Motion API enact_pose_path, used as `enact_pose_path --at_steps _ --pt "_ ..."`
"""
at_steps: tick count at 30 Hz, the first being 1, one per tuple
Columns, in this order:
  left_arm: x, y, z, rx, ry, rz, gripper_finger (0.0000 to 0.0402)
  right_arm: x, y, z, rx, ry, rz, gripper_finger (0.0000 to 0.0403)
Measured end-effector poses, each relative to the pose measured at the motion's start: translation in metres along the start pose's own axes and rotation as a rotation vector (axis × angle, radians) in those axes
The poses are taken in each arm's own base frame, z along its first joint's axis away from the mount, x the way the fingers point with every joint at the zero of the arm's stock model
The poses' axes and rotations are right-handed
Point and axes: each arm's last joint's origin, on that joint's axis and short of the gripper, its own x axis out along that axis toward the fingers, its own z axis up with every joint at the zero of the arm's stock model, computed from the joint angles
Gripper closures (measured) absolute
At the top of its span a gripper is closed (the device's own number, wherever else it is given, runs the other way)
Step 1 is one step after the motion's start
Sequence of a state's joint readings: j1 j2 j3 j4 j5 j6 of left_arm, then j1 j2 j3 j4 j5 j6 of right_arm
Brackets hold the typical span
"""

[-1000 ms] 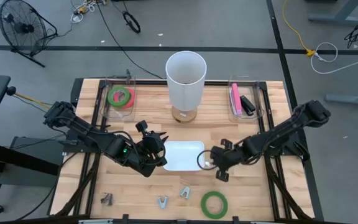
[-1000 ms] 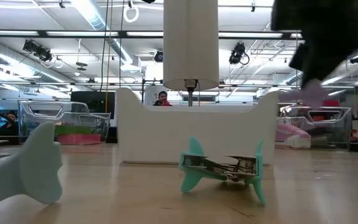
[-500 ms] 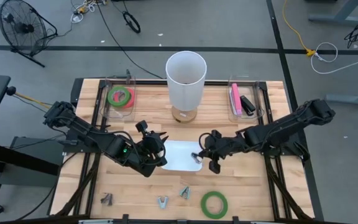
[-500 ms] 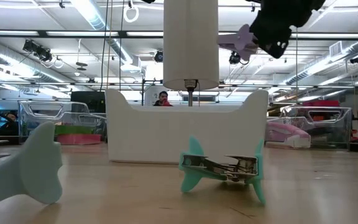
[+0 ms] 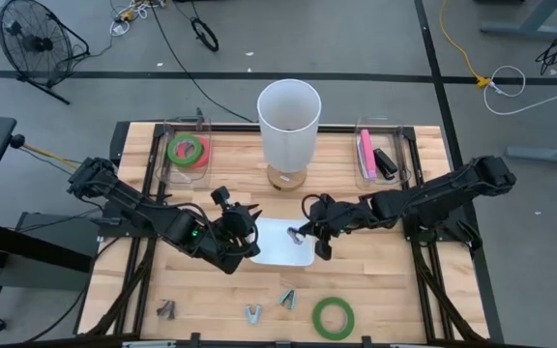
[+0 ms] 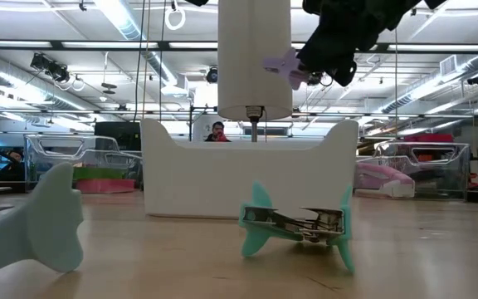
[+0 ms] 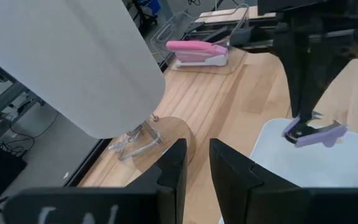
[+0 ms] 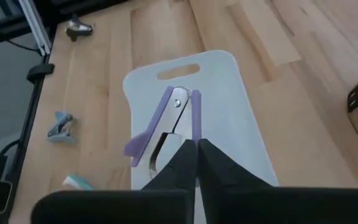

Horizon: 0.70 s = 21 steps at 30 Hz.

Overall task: Pick and place Stapler, Stapler remover, tape
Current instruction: Put the purple stapler remover into the white bin, then put the bottom blue stapler remover into the white bin

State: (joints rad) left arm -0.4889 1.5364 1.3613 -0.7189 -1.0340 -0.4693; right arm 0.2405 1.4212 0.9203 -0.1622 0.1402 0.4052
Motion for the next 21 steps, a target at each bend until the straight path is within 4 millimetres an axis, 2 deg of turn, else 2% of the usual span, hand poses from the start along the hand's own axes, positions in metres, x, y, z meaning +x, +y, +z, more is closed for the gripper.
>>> enact_pose_path --at_steps 14,21 --pt "-0.001 -0.002 -0.002 -0.014 0.039 -0.061 0.0328 0.0 0.001 0.001 -0.023 0.0 0.027 0.0332" --pt "-0.002 -0.011 -0.007 -0.027 0.15 -0.263 0.0328 0.0 0.002 0.003 -0.036 -0.024 0.037 0.0318"
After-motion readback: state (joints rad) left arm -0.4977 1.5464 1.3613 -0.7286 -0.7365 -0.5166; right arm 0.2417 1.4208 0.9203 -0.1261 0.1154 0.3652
